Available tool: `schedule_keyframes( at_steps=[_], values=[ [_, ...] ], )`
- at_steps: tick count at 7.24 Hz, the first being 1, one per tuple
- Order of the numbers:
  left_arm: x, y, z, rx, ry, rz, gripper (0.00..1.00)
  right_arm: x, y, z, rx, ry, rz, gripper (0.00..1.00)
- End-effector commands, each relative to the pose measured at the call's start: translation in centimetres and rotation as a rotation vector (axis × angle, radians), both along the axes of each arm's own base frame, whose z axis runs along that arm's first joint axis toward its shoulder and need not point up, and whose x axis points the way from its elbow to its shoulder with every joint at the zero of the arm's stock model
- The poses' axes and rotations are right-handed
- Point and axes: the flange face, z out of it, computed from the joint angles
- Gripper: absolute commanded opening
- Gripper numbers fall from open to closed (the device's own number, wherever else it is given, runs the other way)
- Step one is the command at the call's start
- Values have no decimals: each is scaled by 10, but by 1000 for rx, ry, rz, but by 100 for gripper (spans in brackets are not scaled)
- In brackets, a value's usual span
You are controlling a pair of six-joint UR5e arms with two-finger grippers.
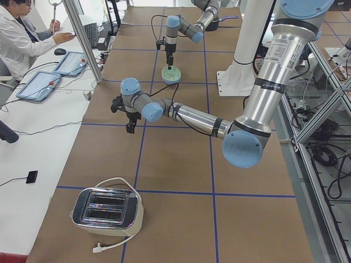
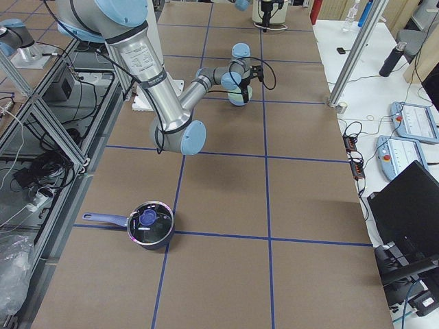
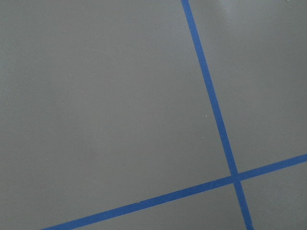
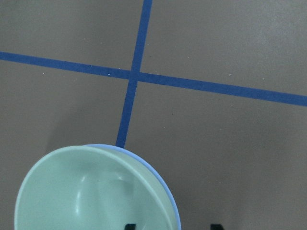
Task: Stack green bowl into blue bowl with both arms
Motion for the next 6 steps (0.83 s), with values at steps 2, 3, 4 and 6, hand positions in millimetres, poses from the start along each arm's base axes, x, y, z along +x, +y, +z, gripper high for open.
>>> schedule_keyframes(
  at_steps=[2, 3, 4, 6],
  values=[
    [1, -2, -5, 8, 4, 0, 95, 21, -6, 6, 85, -128, 25, 100],
    [1, -2, -6, 9, 4, 0, 95, 32, -9, 10, 111, -166, 38, 100],
    [0, -3, -7, 11, 5, -2, 95, 43, -14, 15, 127, -187, 53, 100],
    [-9, -6, -7, 22, 3, -6, 96, 90, -50, 37, 72, -160, 80, 100]
  ],
)
